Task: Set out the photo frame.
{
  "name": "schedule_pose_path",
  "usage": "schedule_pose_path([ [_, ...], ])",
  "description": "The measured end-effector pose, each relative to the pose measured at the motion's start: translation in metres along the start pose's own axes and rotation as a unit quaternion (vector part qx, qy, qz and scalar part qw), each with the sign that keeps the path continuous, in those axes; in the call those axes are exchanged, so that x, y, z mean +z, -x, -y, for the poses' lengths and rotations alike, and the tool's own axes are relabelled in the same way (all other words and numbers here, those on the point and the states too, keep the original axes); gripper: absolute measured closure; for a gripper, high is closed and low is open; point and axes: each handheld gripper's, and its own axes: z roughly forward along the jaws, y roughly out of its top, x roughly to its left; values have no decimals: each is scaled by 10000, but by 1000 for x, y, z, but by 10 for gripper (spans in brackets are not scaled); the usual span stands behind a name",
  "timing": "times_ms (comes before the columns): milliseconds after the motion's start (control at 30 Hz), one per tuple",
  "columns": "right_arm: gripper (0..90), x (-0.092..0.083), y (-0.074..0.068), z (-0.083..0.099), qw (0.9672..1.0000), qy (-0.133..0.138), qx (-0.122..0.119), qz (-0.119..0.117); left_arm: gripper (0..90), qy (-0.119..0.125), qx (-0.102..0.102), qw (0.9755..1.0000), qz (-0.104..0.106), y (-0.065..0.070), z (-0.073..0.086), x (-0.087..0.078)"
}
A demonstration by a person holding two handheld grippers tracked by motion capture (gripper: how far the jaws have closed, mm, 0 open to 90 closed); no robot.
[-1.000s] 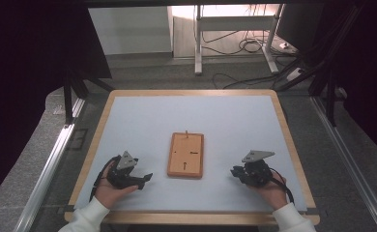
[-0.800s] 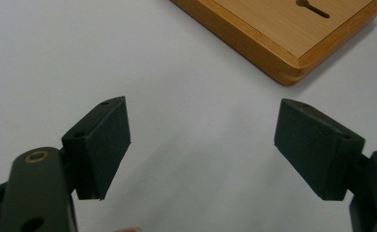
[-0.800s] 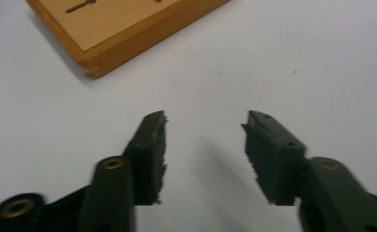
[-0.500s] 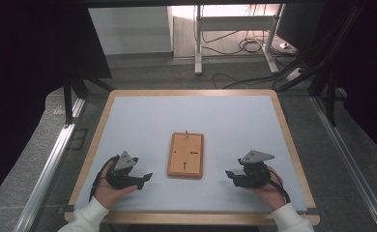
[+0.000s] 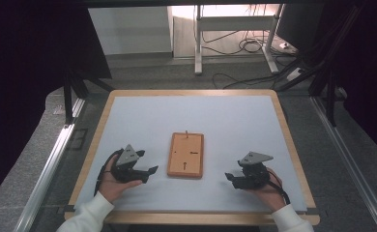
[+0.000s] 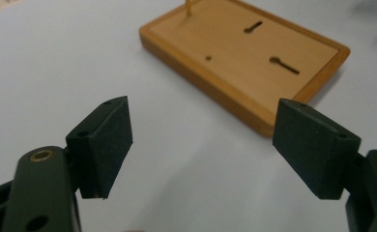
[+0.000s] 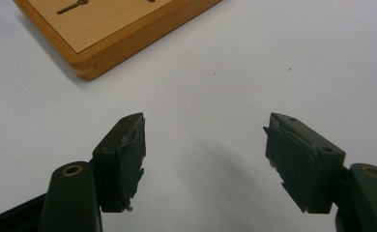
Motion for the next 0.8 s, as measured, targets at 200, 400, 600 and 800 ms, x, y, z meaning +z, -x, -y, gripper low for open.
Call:
schedule_pose_path([
  [200,310,3,0,0,10000,-70,-12,-1,239,-23,201,9997,96,-2,-22,22],
  [400,310,4,-1,0,10000,-79,-39,12,295,-192,248,9993,179,-4,-39,46],
  [600,310,4,-1,0,10000,-56,-27,11,331,-183,372,9987,294,-10,-59,70],
  [800,310,3,0,0,10000,-55,-37,7,356,-263,438,9984,229,-18,-70,97],
])
